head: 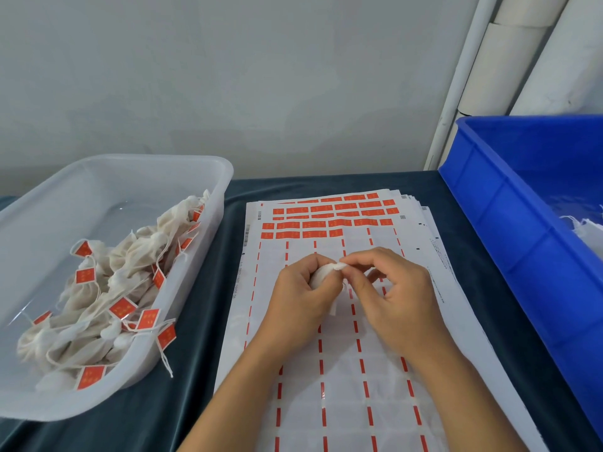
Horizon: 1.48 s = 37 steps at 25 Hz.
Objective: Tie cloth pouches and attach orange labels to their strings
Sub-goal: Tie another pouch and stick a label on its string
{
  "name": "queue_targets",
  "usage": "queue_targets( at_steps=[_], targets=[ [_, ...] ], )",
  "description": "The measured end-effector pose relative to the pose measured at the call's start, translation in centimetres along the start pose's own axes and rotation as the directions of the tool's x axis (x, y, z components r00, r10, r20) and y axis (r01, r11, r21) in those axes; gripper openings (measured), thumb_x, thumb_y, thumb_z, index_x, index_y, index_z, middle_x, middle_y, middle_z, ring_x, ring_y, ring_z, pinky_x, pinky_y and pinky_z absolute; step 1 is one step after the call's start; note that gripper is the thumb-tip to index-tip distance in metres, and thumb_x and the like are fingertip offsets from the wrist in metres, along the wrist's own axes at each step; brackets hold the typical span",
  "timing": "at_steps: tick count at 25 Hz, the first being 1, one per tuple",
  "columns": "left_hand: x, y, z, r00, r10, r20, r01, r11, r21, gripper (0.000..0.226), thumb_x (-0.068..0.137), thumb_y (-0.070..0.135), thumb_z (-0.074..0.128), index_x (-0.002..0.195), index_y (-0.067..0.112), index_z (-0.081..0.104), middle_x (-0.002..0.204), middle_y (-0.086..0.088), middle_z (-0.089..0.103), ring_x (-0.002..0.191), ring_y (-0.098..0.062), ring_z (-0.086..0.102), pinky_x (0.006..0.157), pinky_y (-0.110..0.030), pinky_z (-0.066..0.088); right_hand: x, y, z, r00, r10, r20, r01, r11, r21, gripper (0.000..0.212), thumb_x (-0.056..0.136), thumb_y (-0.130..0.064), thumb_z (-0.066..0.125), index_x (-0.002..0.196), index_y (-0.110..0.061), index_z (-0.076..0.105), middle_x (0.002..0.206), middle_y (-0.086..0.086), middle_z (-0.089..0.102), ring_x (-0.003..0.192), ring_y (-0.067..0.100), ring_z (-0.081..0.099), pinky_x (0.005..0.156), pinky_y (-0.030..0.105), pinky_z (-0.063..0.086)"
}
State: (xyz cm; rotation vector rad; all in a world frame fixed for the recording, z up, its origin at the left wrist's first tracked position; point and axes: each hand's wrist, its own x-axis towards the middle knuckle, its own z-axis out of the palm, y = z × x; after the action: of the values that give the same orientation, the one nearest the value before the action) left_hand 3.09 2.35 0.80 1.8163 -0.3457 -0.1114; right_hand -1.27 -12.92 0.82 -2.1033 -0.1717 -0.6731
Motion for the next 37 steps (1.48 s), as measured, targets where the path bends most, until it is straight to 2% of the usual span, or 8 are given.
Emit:
queue_targets(
  at_steps=[4,7,11,16,20,25,30,37],
  targets=[
    [0.1,0.6,-0.5,0.997,0.003,0.080,-0.001,0.999,-0.037,0.027,0.104,0.028,0.063,0.079,0.026,0.072,0.071,0.011,0.067,0.067,-0.002,0.061,0.063,-0.012,0.049,0.0,0.2,0.1,0.998,0.047,-0.033,-0.046,0.998,0.029,0.011,0.096,-0.030,0.066,0.105,-0.029,0.072,0.099,-0.025,0.068,0.098,0.002,0.066,0.079,0.012,0.054],
    [-0.1,1.0,-1.0,0.991,-0.012,0.131,0.028,0.992,-0.124,0.034,0.105,0.026,0.060,0.074,0.026,0.073,0.072,0.004,0.067,0.065,-0.004,0.059,0.063,-0.014,0.048,0.1,-0.4,0.4,0.996,0.083,-0.043,-0.080,0.994,0.070,0.008,0.094,-0.039,0.064,0.102,-0.037,0.064,0.093,-0.028,0.066,0.097,0.002,0.065,0.078,0.009,0.052],
    [-0.1,1.2,-1.0,0.993,-0.029,0.118,0.047,0.987,-0.152,0.038,0.106,0.026,0.059,0.071,0.028,0.074,0.071,0.000,0.067,0.064,-0.006,0.057,0.063,-0.015,0.049,0.0,-0.6,0.3,0.999,0.003,-0.052,-0.004,1.000,-0.006,0.006,0.097,-0.039,0.062,0.099,-0.033,0.061,0.089,-0.030,0.062,0.094,0.002,0.064,0.078,0.006,0.050],
    [0.0,1.1,-0.9,0.995,-0.048,0.083,0.062,0.984,-0.169,0.041,0.106,0.032,0.059,0.068,0.033,0.073,0.067,0.005,0.066,0.062,-0.004,0.057,0.063,-0.013,0.049,-0.3,-0.4,0.1,0.999,-0.051,-0.001,0.051,0.998,-0.031,0.013,0.093,-0.030,0.064,0.105,-0.029,0.068,0.098,-0.036,0.060,0.096,-0.004,0.063,0.079,0.005,0.048],
    [-0.1,1.2,-0.7,0.995,-0.070,0.068,0.080,0.983,-0.166,0.039,0.106,0.031,0.059,0.071,0.033,0.076,0.070,0.005,0.069,0.067,-0.005,0.062,0.069,-0.014,0.052,-0.4,-0.3,0.0,0.998,-0.051,0.036,0.052,0.998,-0.036,0.019,0.091,-0.036,0.068,0.108,-0.030,0.067,0.100,-0.031,0.064,0.096,-0.001,0.065,0.081,0.005,0.047],
    [-0.3,1.2,-0.8,0.991,-0.099,0.089,0.117,0.970,-0.215,0.036,0.106,0.027,0.060,0.075,0.029,0.077,0.074,0.004,0.069,0.071,-0.008,0.063,0.070,-0.015,0.052,-0.5,0.0,0.2,0.996,-0.084,-0.021,0.079,0.984,-0.162,0.018,0.091,-0.038,0.069,0.106,-0.028,0.070,0.097,-0.025,0.066,0.089,-0.010,0.061,0.077,0.004,0.047],
    [-0.3,0.8,-0.2,0.998,-0.066,0.010,0.067,0.991,-0.114,0.028,0.105,0.028,0.062,0.085,0.024,0.080,0.077,0.005,0.073,0.078,-0.013,0.068,0.072,-0.016,0.055,-0.6,0.1,0.3,0.978,-0.187,-0.087,0.147,0.926,-0.348,0.019,0.088,-0.035,0.073,0.100,-0.020,0.074,0.094,-0.005,0.076,0.080,0.010,0.070,0.072,0.022,0.055],
    [-0.1,0.2,0.1,1.000,-0.004,-0.014,0.003,0.998,-0.056,0.024,0.103,0.027,0.064,0.085,0.027,0.080,0.080,0.006,0.074,0.079,-0.012,0.070,0.071,-0.015,0.055,-0.5,0.0,0.3,0.986,-0.157,-0.058,0.124,0.919,-0.374,0.016,0.089,-0.035,0.069,0.095,-0.020,0.069,0.087,-0.005,0.074,0.074,0.009,0.067,0.069,0.015,0.047]
  ],
)
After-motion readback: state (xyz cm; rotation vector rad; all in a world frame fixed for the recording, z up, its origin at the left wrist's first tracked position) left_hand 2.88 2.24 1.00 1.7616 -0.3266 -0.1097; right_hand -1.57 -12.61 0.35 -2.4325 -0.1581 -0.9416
